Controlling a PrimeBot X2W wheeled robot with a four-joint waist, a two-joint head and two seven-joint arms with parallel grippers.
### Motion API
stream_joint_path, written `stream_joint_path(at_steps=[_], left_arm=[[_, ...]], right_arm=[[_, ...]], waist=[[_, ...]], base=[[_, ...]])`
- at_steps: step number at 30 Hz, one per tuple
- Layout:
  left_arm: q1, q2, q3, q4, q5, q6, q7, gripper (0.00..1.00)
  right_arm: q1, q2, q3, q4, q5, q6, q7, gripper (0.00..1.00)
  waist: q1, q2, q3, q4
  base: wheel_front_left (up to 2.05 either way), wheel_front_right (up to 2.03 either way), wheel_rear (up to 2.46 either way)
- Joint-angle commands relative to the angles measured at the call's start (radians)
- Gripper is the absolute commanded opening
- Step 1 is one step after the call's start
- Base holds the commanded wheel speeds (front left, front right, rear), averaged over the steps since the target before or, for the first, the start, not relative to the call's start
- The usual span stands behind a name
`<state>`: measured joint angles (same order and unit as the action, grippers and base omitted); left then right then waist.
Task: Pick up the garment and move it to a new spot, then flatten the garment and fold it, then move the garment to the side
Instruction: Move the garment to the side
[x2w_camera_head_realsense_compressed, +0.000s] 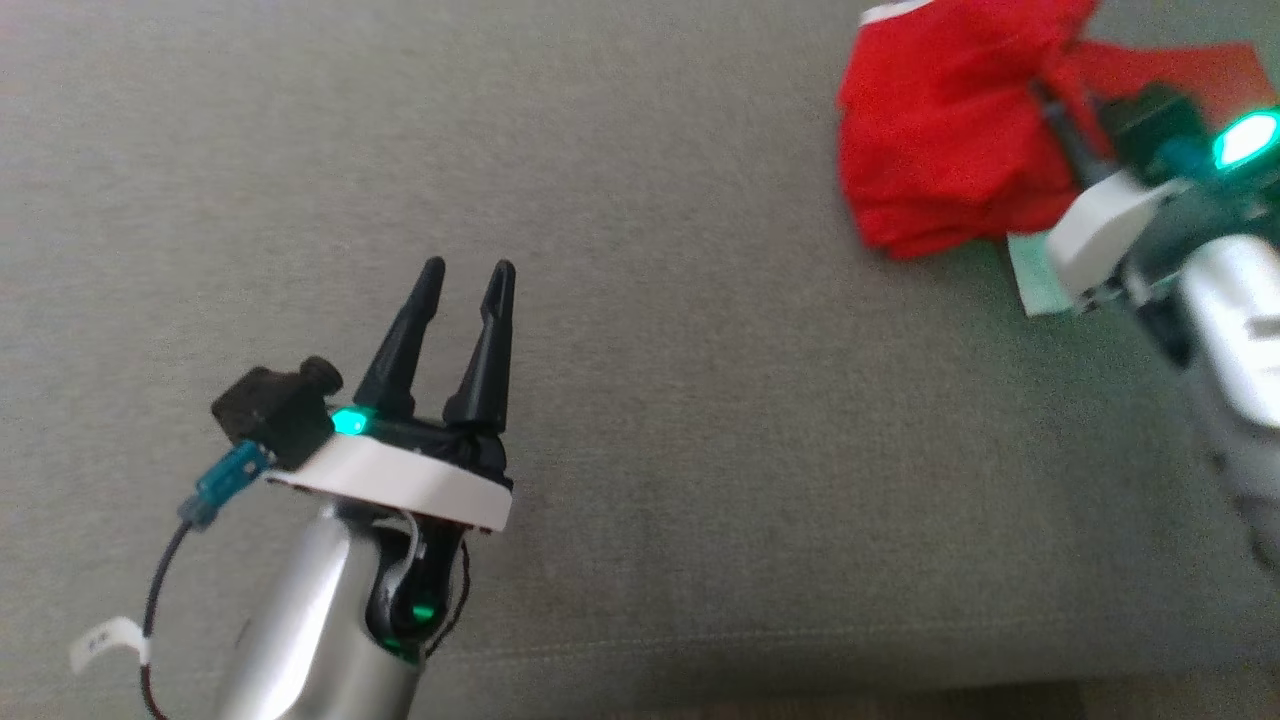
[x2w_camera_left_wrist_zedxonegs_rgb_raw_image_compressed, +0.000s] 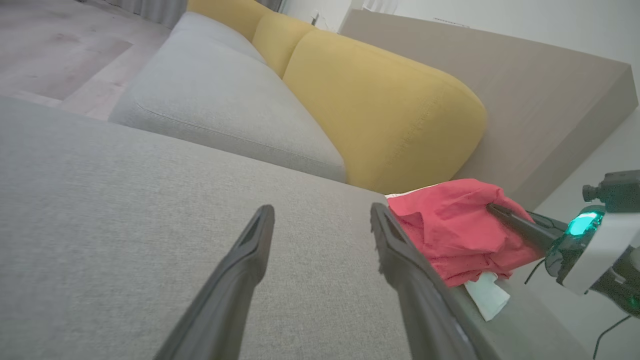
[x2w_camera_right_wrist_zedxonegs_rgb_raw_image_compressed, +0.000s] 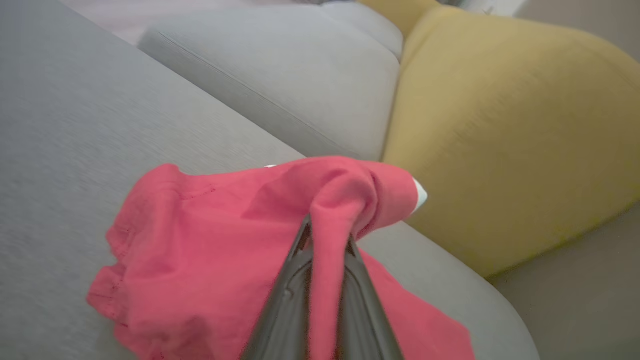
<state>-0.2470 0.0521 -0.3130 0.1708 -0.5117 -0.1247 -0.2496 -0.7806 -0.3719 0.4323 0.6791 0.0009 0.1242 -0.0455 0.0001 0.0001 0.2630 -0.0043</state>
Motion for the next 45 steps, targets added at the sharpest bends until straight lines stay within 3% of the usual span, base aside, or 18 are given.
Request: stream_joint_path(at_steps=[1, 11, 16, 20, 22, 23, 36, 45], left_arm=[[-0.046, 0.026, 0.023, -0.04, 0.007, -0.006, -0.012, 1.0], [-0.094, 0.079, 0.003, -0.059, -0.009, -0.006, -0.012, 1.0], [-0.104, 0.096, 0.007, -0.064, -0.016, -0.006, -0.012, 1.0], [-0.112, 0.104, 0.01, -0.066, -0.019, -0.006, -0.012, 1.0], [-0.117, 0.106, 0.009, -0.064, -0.02, -0.006, -0.012, 1.0], [-0.119, 0.107, 0.009, -0.062, -0.021, -0.006, -0.012, 1.0], [-0.096, 0.068, 0.02, -0.02, -0.02, -0.006, -0.012, 1.0], [-0.043, 0.027, 0.067, 0.011, -0.006, -0.006, -0.012, 1.0]], right_arm=[[-0.035, -0.035, 0.008, -0.047, 0.022, 0.007, 0.025, 0.0], [-0.076, -0.171, -0.038, -0.111, 0.11, 0.007, 0.212, 0.0], [-0.073, -0.202, -0.08, -0.133, 0.08, 0.007, 0.289, 0.0], [-0.058, -0.183, -0.124, -0.157, 0.07, 0.007, 0.324, 0.0], [-0.048, -0.174, -0.132, -0.169, 0.068, 0.007, 0.34, 0.6], [-0.044, -0.171, -0.138, -0.174, 0.066, 0.007, 0.348, 1.0], [-0.004, -0.126, -0.186, -0.25, 0.05, 0.007, 0.337, 1.0], [0.122, 0.047, -0.291, -0.358, 0.098, 0.007, 0.107, 1.0]], waist=[[-0.0001, -0.0001, 0.07, -0.06], [-0.0001, -0.0001, 0.173, -0.103], [-0.0001, -0.0001, 0.204, -0.102], [-0.0001, -0.0001, 0.22, -0.101], [-0.0001, -0.0001, 0.223, -0.1], [-0.0001, -0.0001, 0.223, -0.1], [-0.0001, -0.0001, 0.091, -0.082], [-0.0001, -0.0001, -0.066, -0.012]], base=[[0.0, 0.0, 0.0], [0.0, 0.0, 0.0], [0.0, 0.0, 0.0], [0.0, 0.0, 0.0], [0.0, 0.0, 0.0], [0.0, 0.0, 0.0], [0.0, 0.0, 0.0], [0.0, 0.0, 0.0]])
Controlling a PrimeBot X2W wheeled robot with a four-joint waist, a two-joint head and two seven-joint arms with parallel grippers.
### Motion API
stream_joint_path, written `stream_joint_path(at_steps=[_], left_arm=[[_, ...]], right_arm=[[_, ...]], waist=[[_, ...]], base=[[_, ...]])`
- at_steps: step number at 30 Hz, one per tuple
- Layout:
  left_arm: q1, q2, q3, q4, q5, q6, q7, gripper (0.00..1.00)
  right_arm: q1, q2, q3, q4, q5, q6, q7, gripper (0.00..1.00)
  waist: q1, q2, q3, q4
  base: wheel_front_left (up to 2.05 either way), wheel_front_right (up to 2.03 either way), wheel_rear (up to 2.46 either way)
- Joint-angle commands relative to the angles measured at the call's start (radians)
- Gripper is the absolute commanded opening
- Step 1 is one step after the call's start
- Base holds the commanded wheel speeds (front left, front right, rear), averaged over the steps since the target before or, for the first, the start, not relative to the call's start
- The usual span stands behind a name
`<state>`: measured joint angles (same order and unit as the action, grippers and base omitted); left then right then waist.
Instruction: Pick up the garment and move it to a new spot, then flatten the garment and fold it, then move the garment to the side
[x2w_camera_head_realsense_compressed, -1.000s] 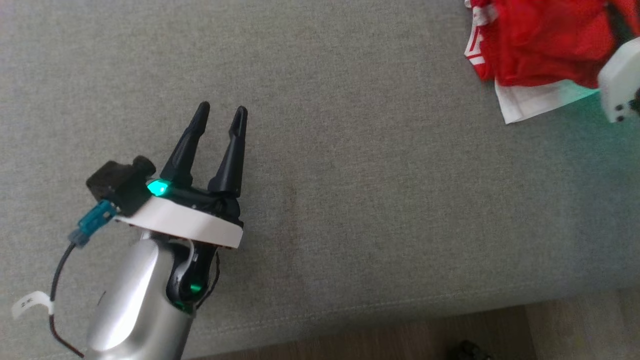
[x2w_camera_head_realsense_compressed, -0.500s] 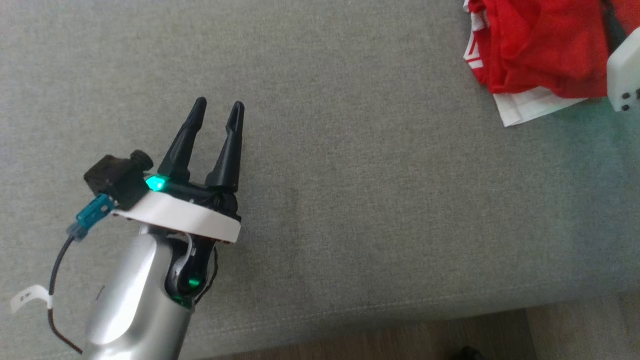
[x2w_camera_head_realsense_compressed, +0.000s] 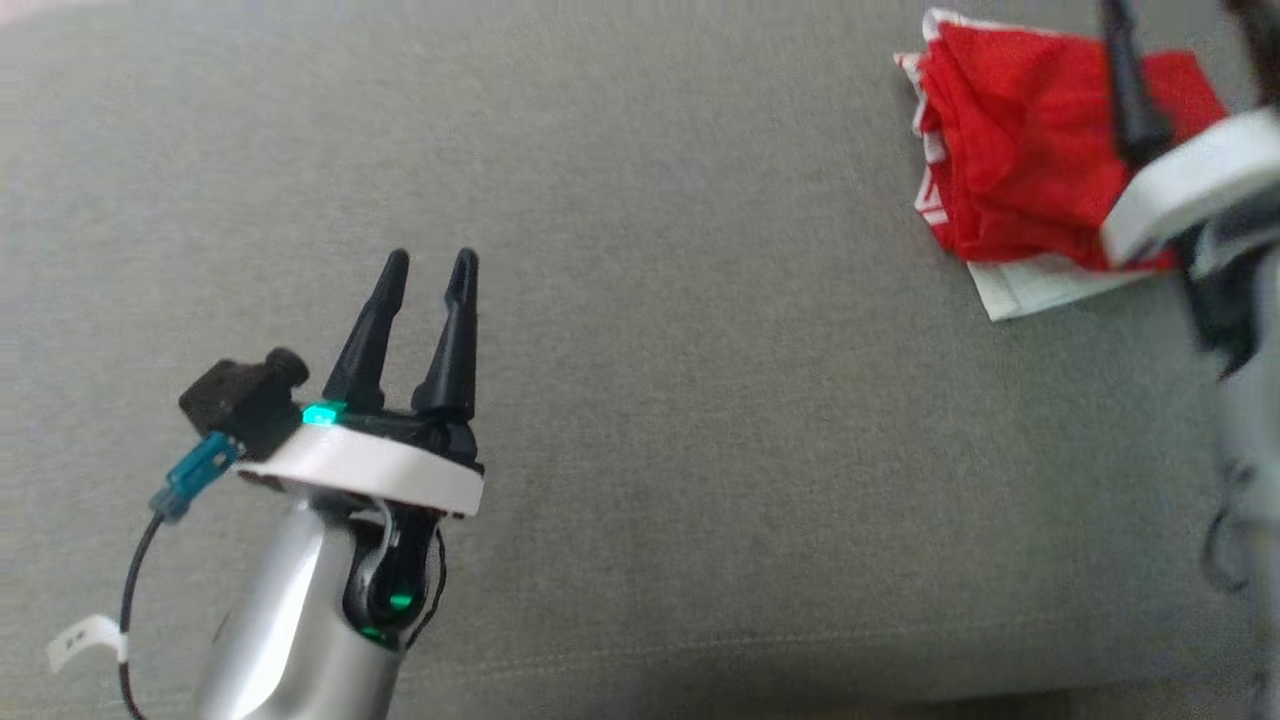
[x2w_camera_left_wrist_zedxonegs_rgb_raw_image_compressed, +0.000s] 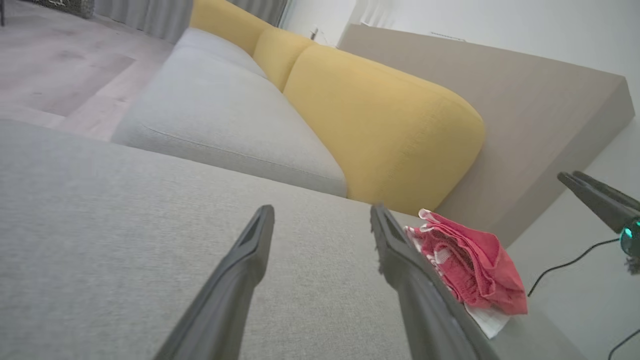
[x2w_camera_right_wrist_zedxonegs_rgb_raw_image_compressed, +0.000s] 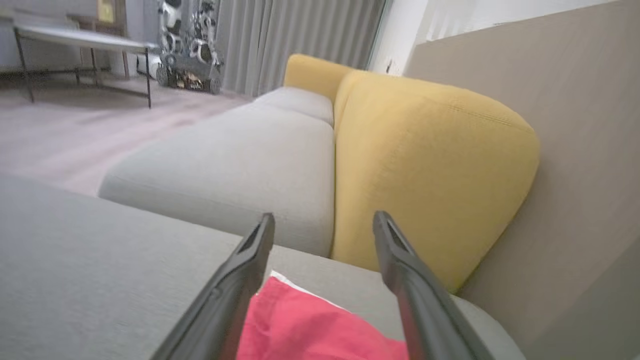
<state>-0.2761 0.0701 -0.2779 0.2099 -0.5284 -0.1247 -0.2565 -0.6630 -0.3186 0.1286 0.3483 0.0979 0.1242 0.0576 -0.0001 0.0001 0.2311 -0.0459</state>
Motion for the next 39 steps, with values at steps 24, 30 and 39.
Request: stream_joint_path(at_steps=[24, 30, 39], left_arm=[[0.23, -0.019, 0.18, -0.034, 0.211, -0.006, -0.005, 1.0], [0.254, -0.02, 0.183, -0.058, 0.218, -0.002, -0.005, 1.0], [0.251, -0.02, 0.192, -0.058, 0.161, -0.003, -0.005, 1.0]], right_arm=[[0.548, 0.267, -0.068, -0.143, -0.125, 0.007, -0.319, 1.0], [0.577, 0.268, -0.057, -0.19, -0.109, 0.007, -0.319, 1.0], [0.58, 0.268, -0.072, -0.19, -0.089, 0.007, -0.319, 1.0]], waist=[[0.0001, -0.0001, -0.25, 0.124], [0.0001, -0.0001, -0.254, 0.119], [0.0001, -0.0001, -0.254, 0.109]], base=[[0.0, 0.0, 0.0], [0.0, 0.0, 0.0], [0.0, 0.0, 0.0]])
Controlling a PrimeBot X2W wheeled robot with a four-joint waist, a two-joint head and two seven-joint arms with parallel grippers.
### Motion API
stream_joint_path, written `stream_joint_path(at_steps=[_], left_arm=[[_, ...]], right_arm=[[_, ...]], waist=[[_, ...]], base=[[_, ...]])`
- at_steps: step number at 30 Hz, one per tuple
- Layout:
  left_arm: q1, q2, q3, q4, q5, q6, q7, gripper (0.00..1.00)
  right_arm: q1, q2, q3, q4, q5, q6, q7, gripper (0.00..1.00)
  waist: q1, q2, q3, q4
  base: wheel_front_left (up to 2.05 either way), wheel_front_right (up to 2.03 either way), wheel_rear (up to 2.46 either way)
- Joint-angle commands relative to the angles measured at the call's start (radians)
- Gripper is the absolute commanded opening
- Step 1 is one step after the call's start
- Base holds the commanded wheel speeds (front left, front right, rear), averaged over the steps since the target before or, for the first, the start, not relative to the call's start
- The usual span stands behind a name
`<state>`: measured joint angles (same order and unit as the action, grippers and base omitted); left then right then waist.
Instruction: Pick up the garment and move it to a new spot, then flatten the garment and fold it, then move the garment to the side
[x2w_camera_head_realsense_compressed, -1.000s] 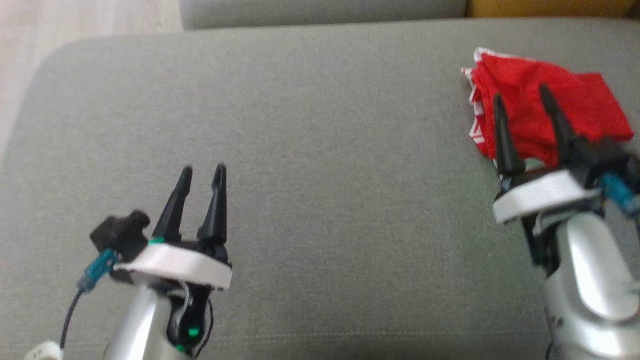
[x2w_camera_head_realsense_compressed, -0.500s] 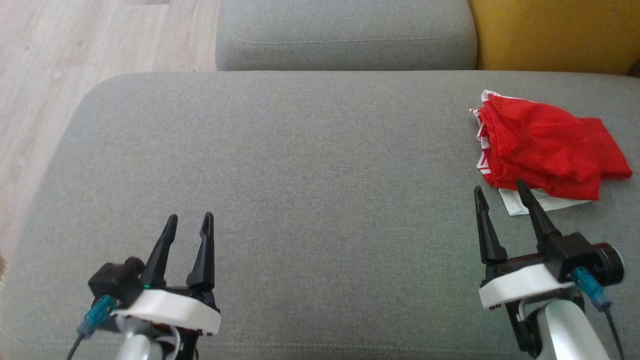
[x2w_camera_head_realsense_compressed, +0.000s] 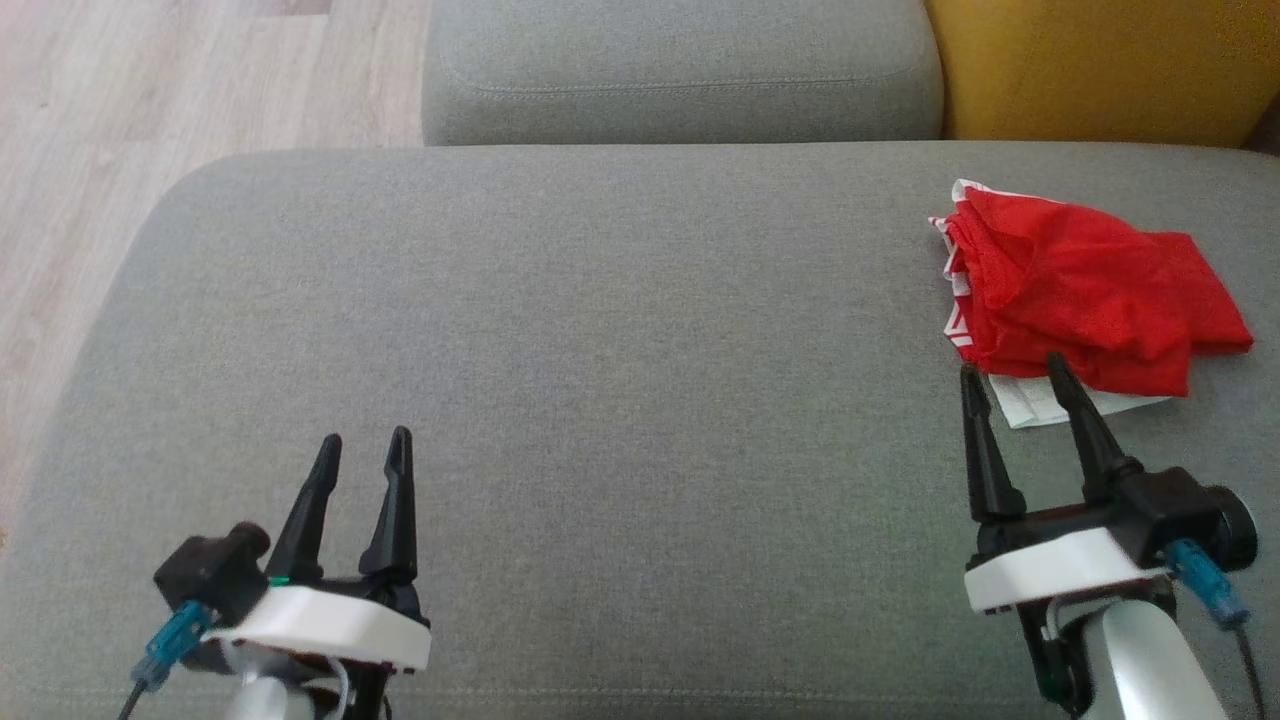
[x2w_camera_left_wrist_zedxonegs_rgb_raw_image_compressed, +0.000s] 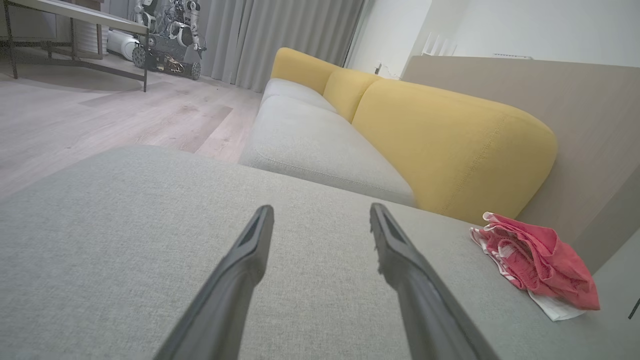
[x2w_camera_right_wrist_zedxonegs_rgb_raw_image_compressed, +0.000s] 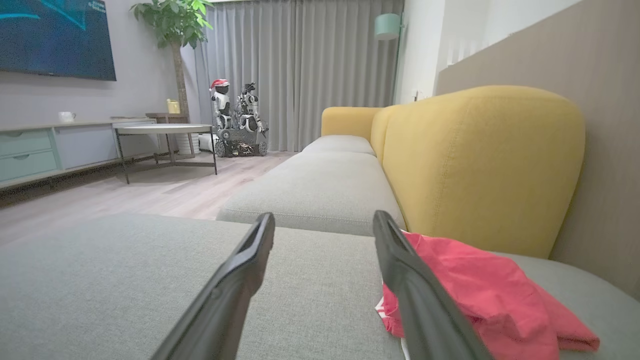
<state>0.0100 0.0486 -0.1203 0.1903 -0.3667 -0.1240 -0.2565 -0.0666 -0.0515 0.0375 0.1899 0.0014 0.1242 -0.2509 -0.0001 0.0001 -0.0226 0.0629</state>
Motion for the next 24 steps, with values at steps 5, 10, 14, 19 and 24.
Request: stream_joint_path(at_steps=[5, 10, 14, 19, 24], left_arm=[[-0.028, 0.002, 0.038, -0.051, -0.006, -0.005, -0.005, 1.0], [-0.027, 0.002, 0.041, -0.044, -0.017, -0.006, -0.005, 1.0], [-0.028, 0.002, 0.039, -0.034, -0.029, -0.006, -0.005, 1.0], [0.014, -0.002, -0.001, 0.031, -0.034, 0.001, 0.001, 0.0], [0.017, -0.001, 0.004, 0.041, -0.078, 0.001, 0.011, 0.0]], right_arm=[[-0.011, 0.001, 0.027, 0.01, 0.112, 0.007, -0.011, 1.0], [-0.018, 0.001, 0.035, 0.034, 0.135, 0.007, -0.011, 1.0], [-0.023, 0.001, 0.039, 0.037, 0.138, 0.007, -0.011, 1.0], [0.02, 0.001, 0.017, 0.097, 0.123, 0.0, 0.001, 0.0], [0.026, 0.0, 0.015, 0.105, 0.177, 0.0, 0.011, 0.0]], waist=[[0.0001, -0.0001, 0.0, -0.007], [0.0001, -0.0001, 0.001, -0.013], [0.0001, -0.0001, 0.002, -0.016], [0.0001, -0.0001, 0.002, -0.017], [0.0001, -0.0001, 0.003, -0.019]], base=[[0.0, 0.0, 0.0], [0.0, 0.0, 0.0], [0.0, 0.0, 0.0], [0.0, 0.0, 0.0], [0.0, 0.0, 0.0]])
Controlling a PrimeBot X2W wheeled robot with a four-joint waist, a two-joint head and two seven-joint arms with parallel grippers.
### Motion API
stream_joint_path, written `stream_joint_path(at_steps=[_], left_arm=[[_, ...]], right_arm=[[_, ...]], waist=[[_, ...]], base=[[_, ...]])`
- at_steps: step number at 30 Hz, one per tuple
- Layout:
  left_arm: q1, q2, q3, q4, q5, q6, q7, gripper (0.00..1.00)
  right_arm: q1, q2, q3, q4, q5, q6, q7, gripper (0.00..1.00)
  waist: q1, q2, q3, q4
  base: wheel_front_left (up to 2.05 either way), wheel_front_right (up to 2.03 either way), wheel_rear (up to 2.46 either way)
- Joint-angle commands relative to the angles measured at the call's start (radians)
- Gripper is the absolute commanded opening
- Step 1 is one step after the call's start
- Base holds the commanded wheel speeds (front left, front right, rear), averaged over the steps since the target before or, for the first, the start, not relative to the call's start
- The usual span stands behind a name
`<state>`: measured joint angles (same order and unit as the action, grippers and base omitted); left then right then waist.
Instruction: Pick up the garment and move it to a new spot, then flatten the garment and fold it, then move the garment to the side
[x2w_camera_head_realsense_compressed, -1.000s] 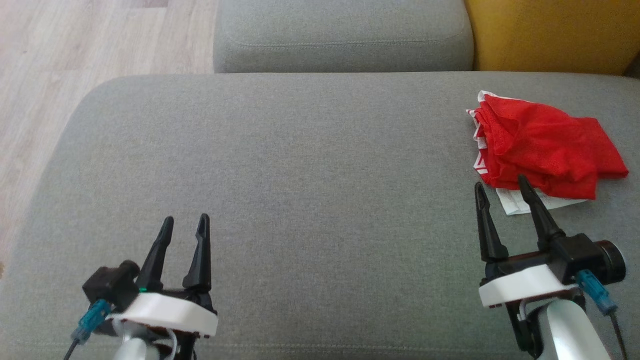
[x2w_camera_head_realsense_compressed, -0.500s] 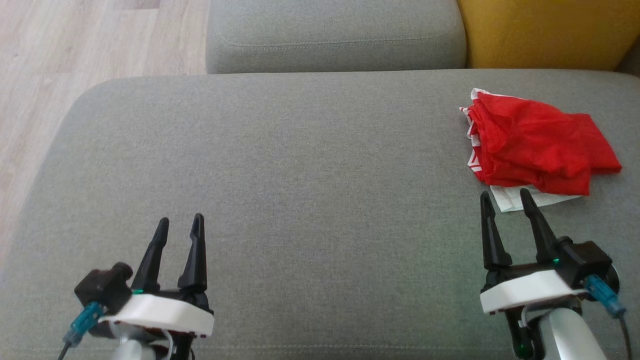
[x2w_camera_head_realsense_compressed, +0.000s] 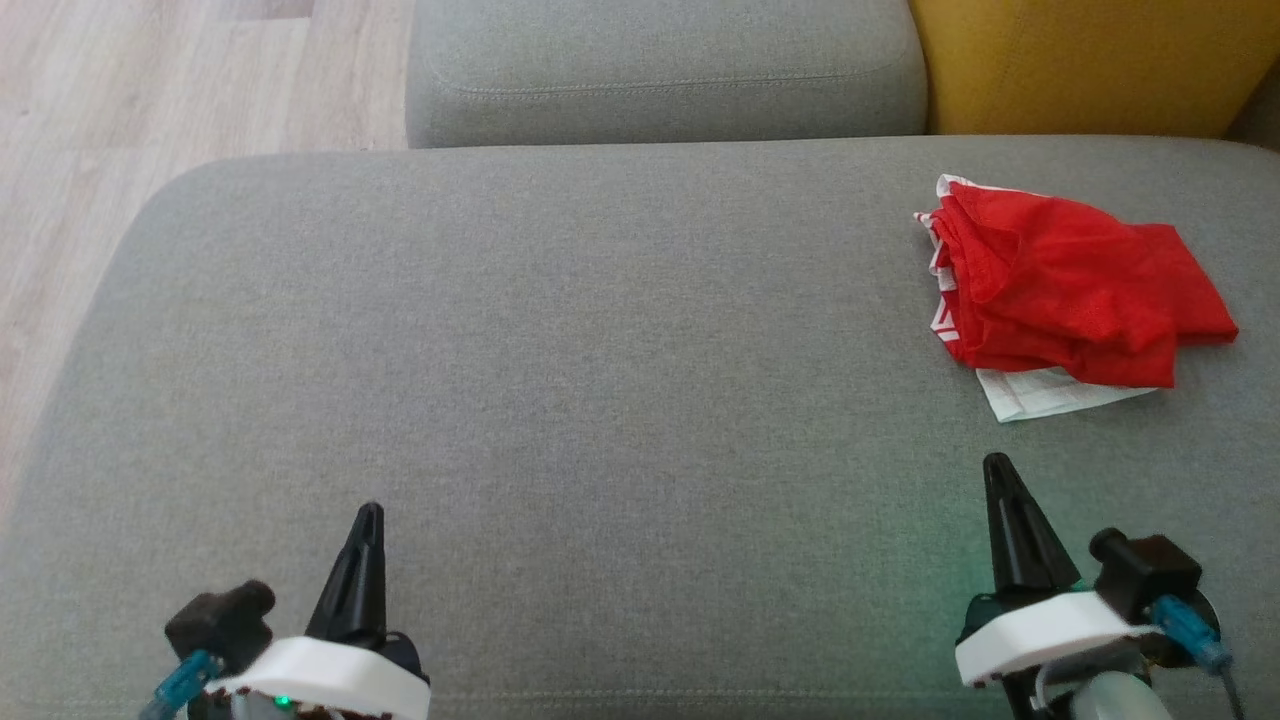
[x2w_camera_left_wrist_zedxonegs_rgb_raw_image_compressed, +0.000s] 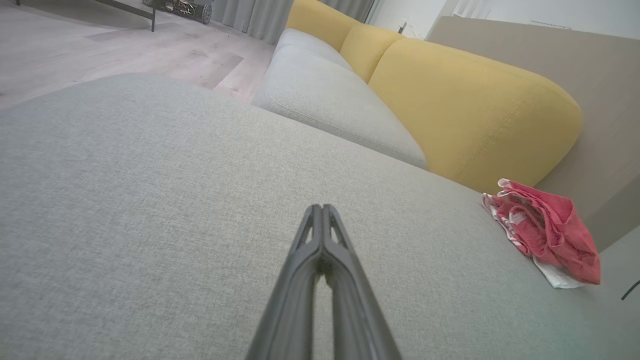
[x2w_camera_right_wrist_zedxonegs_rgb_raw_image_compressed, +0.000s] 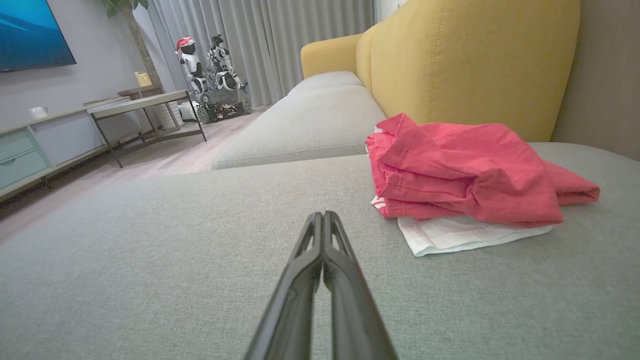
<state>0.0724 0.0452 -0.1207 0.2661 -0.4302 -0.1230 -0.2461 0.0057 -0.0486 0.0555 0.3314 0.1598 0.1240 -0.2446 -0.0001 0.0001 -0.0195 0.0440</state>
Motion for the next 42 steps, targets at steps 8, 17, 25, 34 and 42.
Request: stream_joint_path(at_steps=[8, 17, 25, 34, 42], left_arm=[[-0.055, 0.007, 0.015, -0.032, -0.096, 0.0, 0.021, 0.0], [-0.066, 0.011, 0.027, -0.029, -0.187, -0.001, 0.044, 0.0], [-0.075, 0.014, 0.039, -0.029, -0.267, -0.002, 0.065, 0.0], [-0.084, 0.016, 0.053, -0.029, -0.357, -0.002, 0.089, 0.0], [-0.092, 0.018, 0.066, -0.029, -0.436, -0.003, 0.111, 0.0]], right_arm=[[-0.052, -0.006, -0.01, -0.039, 0.118, 0.001, 0.025, 0.0], [-0.057, -0.01, -0.018, -0.043, 0.228, 0.001, 0.048, 0.0], [-0.061, -0.012, -0.026, -0.046, 0.325, 0.002, 0.069, 0.0], [-0.065, -0.013, -0.036, -0.05, 0.434, 0.002, 0.093, 0.0], [-0.07, -0.015, -0.045, -0.054, 0.531, 0.003, 0.115, 0.0]], waist=[[0.0001, -0.0001, 0.002, -0.003], [0.0001, -0.0001, 0.003, -0.006], [0.0001, -0.0001, 0.005, -0.009], [0.0001, -0.0001, 0.006, -0.012], [0.0001, -0.0001, 0.008, -0.015]], base=[[0.0, 0.0, 0.0], [0.0, 0.0, 0.0], [0.0, 0.0, 0.0], [0.0, 0.0, 0.0], [0.0, 0.0, 0.0]])
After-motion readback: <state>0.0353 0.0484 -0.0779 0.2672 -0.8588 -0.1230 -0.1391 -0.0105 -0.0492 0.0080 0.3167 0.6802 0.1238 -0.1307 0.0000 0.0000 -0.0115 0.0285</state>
